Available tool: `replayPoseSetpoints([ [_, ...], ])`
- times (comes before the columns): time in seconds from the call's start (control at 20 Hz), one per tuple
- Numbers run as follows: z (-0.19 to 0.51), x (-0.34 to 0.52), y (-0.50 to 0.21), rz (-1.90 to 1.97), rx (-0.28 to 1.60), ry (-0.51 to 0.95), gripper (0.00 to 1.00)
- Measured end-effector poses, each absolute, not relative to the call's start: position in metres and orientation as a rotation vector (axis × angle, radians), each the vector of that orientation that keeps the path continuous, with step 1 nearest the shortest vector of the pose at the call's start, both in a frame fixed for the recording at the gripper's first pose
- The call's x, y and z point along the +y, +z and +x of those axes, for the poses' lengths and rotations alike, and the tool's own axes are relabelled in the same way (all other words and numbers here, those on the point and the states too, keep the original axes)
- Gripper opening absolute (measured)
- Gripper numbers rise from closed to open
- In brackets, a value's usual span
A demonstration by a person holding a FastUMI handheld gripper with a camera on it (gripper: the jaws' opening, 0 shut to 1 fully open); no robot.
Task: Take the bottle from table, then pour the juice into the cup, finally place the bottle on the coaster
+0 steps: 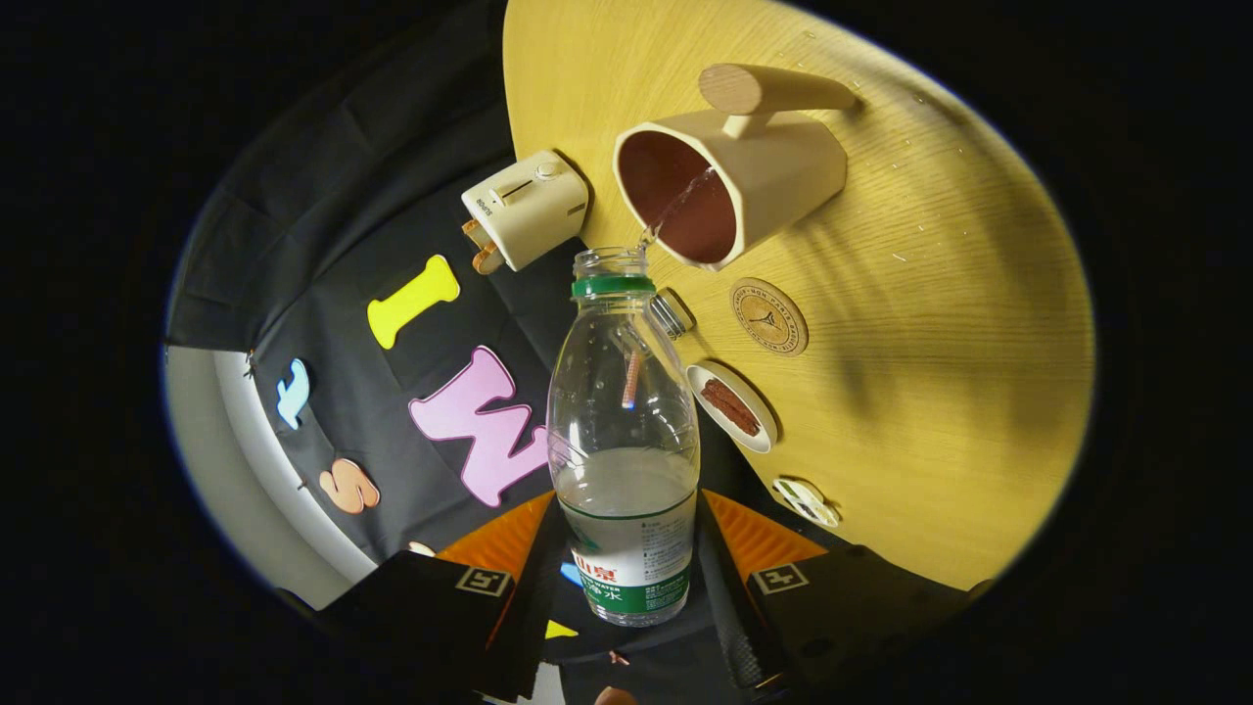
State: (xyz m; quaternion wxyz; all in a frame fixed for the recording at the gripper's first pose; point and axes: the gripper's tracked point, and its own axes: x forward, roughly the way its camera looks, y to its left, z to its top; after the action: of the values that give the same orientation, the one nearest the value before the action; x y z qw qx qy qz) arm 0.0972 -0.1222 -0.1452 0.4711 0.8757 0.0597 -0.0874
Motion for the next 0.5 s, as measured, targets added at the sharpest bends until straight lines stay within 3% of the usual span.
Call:
replayPoseSetpoints([
  [0.5,0.096,-0.131,-0.13,2.278,0.139,-0.216,0.74],
])
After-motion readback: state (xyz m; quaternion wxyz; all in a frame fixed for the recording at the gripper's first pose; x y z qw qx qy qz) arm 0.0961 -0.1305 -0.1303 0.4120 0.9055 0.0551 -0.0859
